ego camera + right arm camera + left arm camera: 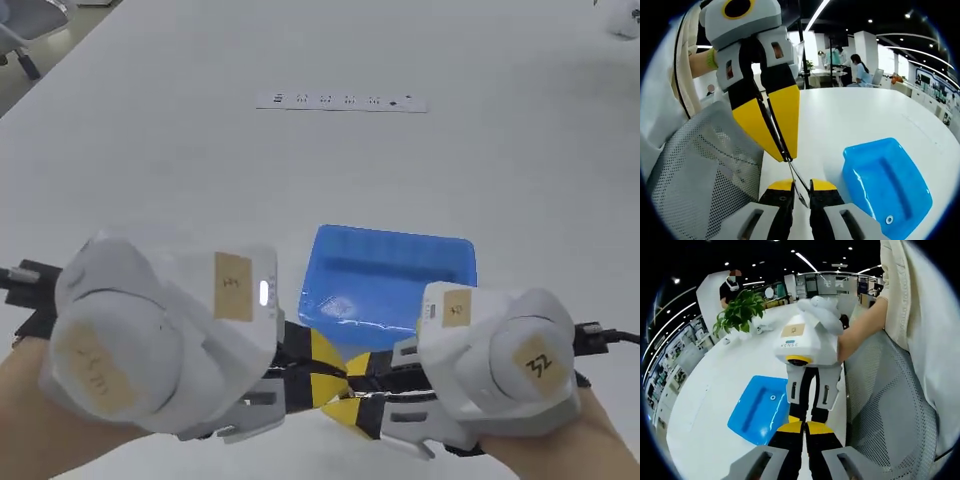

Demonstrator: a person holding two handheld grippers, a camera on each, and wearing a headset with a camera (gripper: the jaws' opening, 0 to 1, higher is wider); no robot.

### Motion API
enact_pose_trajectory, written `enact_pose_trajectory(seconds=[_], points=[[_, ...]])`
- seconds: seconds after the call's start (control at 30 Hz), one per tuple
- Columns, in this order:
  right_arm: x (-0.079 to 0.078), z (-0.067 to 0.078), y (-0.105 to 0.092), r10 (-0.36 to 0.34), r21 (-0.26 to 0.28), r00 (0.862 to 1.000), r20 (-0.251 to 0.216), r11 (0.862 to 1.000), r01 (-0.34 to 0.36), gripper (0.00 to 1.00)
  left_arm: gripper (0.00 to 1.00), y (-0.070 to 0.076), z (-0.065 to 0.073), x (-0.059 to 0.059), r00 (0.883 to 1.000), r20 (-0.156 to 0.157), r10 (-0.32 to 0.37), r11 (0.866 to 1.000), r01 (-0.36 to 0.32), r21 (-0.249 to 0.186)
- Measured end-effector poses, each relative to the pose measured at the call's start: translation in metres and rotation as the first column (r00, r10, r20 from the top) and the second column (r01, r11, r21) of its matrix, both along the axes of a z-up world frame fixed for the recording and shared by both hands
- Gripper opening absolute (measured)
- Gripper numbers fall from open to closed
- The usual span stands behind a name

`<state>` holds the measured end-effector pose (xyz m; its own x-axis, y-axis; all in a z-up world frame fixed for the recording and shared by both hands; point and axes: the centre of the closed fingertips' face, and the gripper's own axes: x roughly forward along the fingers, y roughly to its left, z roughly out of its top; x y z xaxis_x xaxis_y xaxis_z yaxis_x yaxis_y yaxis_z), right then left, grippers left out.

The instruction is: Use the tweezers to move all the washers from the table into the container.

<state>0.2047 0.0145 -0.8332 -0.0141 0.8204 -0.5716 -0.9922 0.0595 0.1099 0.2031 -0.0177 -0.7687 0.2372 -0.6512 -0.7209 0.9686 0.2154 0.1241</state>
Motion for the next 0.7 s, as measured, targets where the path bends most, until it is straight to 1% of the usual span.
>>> enact_pose_trajectory(seconds=[0.07,0.13,0.17,0.23,0.27,0.3,0.37,0.4,0.47,0.5,0.53,0.57,0.6,0.63,0.7], points=[[0.001,0.000,0.002,-0.001,0.006,1.000,-0.011,1.000,0.001,0.08,0.00,-0.001,0.000,0.002,1.000,-0.003,0.002,1.000,-0.002,0.003],[0.001,-0.003,0.002,0.008,-0.012,1.000,-0.015,1.000,-0.008,0.08,0.00,-0.002,-0.003,0.004,1.000,-0.013,0.005,1.000,-0.005,0.006],[0.002,-0.003,0.001,0.005,-0.012,1.000,-0.014,1.000,-0.005,0.08,0.00,-0.003,-0.003,0.005,1.000,-0.017,0.005,1.000,-0.005,-0.006],[0.003,-0.003,0.000,-0.003,-0.011,1.000,-0.030,1.000,0.003,0.08,0.00,-0.003,-0.002,0.008,0.999,-0.027,0.018,1.000,-0.018,-0.013],[0.003,-0.003,0.000,-0.012,-0.008,0.999,-0.048,1.000,0.012,0.08,0.00,-0.003,-0.002,0.009,0.999,-0.028,0.019,1.000,-0.019,-0.013],[0.003,-0.003,0.000,-0.015,-0.007,0.999,-0.050,1.000,0.015,0.08,0.00,-0.004,-0.002,0.009,0.999,-0.032,0.017,1.000,-0.018,-0.016],[0.002,-0.003,0.000,-0.017,-0.012,0.998,-0.055,1.000,0.016,0.08,0.00,-0.004,-0.002,0.008,0.998,-0.059,0.014,0.999,-0.016,-0.030],[0.001,-0.002,0.000,-0.016,-0.014,0.998,-0.061,1.000,0.015,0.09,0.00,-0.004,-0.002,0.008,0.998,-0.065,0.015,0.999,-0.017,-0.032],[-0.003,0.000,-0.001,-0.012,-0.013,0.995,-0.096,1.000,0.011,0.15,0.00,-0.002,-0.001,0.010,0.997,-0.076,0.014,0.999,-0.016,-0.030],[-0.007,0.002,-0.002,-0.022,-0.003,0.990,-0.140,1.000,0.022,0.19,0.00,-0.002,-0.001,0.009,0.996,-0.084,0.007,1.000,-0.009,-0.030],[-0.006,0.003,-0.003,-0.026,0.001,0.990,-0.140,1.000,0.027,0.20,0.00,-0.002,-0.001,0.009,0.996,-0.090,0.002,1.000,-0.004,-0.030],[-0.005,0.004,-0.007,-0.026,-0.005,0.992,-0.126,1.000,0.025,0.19,0.00,-0.002,-0.001,0.009,0.996,-0.093,-0.003,1.000,0.000,-0.029],[-0.004,0.004,-0.009,-0.028,-0.012,0.993,-0.112,1.000,0.027,0.17,0.00,-0.002,-0.001,0.009,0.995,-0.098,-0.010,1.000,0.008,-0.029],[-0.001,0.004,-0.013,-0.028,-0.018,0.996,-0.088,1.000,0.026,0.14,0.00,-0.002,-0.001,0.008,0.994,-0.105,-0.019,0.999,0.016,-0.028],[0.001,0.004,-0.013,-0.031,-0.013,0.996,-0.086,0.999,0.030,0.09,0.00,-0.003,-0.001,0.007,0.993,-0.110,-0.038,0.999,0.035,-0.030]])
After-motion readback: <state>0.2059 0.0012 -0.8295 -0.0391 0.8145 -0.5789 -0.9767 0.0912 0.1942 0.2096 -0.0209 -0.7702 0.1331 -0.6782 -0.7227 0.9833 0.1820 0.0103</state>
